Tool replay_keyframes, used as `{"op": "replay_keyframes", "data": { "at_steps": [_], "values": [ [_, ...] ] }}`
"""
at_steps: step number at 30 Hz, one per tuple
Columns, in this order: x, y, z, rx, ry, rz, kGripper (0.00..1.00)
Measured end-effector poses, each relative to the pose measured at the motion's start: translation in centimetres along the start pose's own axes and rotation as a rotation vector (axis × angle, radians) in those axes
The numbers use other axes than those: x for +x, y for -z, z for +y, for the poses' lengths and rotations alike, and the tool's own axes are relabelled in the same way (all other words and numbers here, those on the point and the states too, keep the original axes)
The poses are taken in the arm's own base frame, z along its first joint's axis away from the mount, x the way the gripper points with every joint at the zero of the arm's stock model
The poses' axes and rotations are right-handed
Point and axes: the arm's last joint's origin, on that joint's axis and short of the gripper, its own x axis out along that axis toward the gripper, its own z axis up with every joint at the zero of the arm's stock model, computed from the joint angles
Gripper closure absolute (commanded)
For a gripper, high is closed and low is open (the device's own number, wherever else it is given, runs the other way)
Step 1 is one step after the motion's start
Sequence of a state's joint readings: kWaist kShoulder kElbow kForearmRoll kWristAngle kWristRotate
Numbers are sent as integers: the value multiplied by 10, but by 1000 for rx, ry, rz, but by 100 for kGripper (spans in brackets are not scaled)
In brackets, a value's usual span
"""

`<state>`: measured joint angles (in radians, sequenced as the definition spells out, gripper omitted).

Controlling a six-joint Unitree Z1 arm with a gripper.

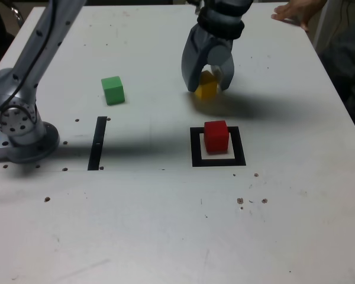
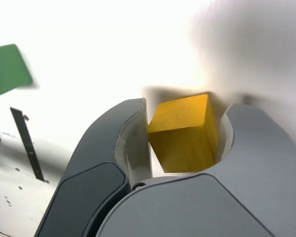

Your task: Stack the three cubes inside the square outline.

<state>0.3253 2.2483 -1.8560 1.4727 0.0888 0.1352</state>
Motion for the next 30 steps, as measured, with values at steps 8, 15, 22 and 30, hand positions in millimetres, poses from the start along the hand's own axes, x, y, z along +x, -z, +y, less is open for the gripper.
{"op": "replay_keyframes", "data": {
  "at_steps": [8,15,22,30],
  "values": [
    [-20,21,-35,58,-27,-26,71],
    [-43,44,-77,141,-43,-57,71],
    [-48,52,-108,189,-40,-60,71],
    [-54,56,-136,231,-33,-86,71]
  ]
}}
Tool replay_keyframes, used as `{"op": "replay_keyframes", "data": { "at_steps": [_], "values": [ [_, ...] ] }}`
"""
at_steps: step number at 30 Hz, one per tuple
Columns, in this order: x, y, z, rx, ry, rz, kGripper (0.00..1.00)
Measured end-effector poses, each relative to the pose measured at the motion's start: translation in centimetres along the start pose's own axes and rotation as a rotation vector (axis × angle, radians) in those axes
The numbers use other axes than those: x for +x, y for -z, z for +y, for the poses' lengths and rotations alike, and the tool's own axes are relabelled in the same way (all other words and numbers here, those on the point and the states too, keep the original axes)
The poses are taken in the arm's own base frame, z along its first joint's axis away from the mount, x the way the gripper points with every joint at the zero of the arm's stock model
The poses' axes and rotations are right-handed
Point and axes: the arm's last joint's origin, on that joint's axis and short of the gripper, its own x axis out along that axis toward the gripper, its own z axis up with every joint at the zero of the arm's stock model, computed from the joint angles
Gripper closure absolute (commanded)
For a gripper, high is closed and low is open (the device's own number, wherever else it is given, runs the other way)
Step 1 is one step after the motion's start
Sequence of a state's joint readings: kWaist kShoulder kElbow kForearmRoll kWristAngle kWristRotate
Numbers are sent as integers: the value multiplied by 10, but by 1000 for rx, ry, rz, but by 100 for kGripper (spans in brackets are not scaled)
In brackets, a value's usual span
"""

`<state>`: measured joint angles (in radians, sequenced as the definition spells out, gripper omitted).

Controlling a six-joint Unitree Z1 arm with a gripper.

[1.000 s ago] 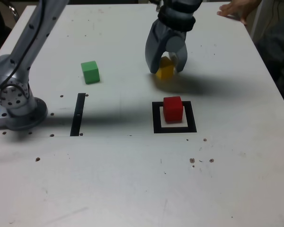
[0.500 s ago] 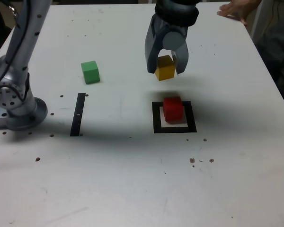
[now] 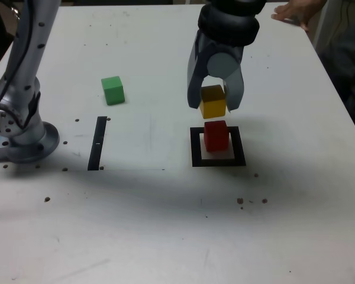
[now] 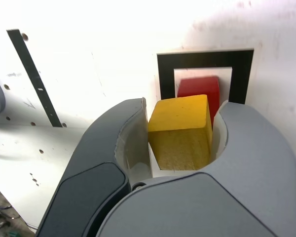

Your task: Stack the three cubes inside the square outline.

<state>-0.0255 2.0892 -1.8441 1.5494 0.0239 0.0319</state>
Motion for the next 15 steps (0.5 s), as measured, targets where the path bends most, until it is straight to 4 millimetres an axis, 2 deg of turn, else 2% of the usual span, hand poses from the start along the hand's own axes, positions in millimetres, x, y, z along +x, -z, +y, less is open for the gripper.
{"op": "replay_keyframes", "data": {
  "at_steps": [13,15],
  "values": [
    [16,-18,-7,9,29,37,71],
    [15,-18,-7,9,29,35,67]
  ]
}}
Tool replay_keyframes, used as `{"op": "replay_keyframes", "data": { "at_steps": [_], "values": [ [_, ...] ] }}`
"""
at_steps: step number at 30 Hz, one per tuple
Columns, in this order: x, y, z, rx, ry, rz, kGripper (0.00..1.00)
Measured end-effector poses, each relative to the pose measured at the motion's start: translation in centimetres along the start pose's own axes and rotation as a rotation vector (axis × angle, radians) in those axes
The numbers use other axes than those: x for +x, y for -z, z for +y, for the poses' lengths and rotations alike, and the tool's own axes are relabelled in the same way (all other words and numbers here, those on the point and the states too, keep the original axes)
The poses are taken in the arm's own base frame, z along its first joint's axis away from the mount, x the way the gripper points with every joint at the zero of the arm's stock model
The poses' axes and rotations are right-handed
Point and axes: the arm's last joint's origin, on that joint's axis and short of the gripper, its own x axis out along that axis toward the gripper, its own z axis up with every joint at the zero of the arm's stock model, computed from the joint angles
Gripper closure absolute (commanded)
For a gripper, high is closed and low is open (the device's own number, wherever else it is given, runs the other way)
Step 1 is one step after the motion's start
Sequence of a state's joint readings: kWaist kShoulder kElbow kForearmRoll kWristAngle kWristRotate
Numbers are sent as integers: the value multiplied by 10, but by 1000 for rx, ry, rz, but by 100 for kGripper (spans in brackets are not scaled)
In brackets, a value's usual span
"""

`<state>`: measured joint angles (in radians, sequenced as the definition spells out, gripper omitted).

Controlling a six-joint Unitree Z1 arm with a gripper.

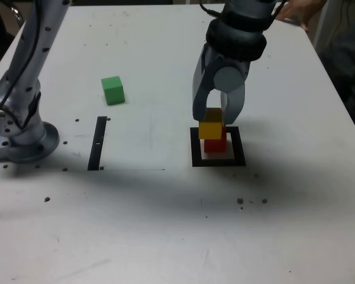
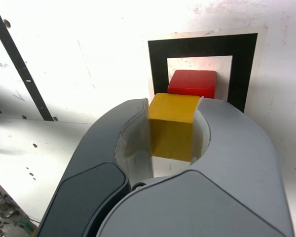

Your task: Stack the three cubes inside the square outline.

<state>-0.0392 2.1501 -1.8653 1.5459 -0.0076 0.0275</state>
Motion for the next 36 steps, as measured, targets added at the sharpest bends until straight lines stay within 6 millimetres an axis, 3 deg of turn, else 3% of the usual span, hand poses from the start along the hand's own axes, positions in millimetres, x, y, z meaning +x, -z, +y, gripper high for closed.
{"op": "replay_keyframes", "data": {
  "at_steps": [6,8,24,36],
  "values": [
    [0,-1,0,5,-10,-8,10],
    [-1,-1,0,6,-14,-12,1],
    [-10,4,1,6,-41,-47,0],
    [-32,50,3,-26,-109,-78,0]
  ]
}}
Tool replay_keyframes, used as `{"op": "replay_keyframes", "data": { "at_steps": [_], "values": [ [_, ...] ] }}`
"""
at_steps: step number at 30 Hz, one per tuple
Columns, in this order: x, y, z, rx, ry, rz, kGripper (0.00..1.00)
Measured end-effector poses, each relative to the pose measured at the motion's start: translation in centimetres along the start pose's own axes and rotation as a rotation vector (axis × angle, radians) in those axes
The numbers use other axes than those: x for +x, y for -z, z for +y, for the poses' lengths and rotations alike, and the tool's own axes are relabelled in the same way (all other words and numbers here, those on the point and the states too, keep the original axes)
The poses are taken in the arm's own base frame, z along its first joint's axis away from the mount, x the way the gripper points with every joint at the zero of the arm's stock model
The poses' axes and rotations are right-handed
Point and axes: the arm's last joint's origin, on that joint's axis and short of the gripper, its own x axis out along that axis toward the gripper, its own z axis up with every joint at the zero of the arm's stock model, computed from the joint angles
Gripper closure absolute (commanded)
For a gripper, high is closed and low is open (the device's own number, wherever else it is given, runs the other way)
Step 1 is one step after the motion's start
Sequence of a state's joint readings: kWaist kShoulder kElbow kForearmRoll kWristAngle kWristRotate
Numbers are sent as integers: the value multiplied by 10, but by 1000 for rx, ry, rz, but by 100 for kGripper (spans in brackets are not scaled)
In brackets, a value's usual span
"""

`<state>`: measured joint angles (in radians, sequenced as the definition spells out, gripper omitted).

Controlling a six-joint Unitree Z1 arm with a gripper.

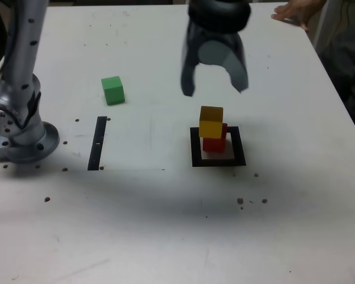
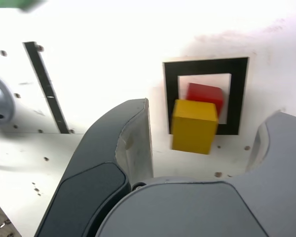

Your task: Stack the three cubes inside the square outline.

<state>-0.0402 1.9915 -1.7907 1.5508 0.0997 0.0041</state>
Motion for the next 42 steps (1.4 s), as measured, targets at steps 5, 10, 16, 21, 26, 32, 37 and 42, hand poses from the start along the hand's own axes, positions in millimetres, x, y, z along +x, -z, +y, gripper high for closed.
{"op": "replay_keyframes", "data": {
  "at_steps": [5,10,16,21,26,32,37,42],
  "values": [
    [-1,24,9,-34,-8,14,0],
    [2,47,21,-73,-14,37,0],
    [12,77,38,-127,-20,75,0],
    [22,100,52,-174,-15,90,1],
    [35,124,65,-221,-2,97,1],
    [60,146,79,-278,22,107,0],
    [83,157,89,-324,35,121,0],
    [101,165,99,-369,38,124,1]
  ]
}}
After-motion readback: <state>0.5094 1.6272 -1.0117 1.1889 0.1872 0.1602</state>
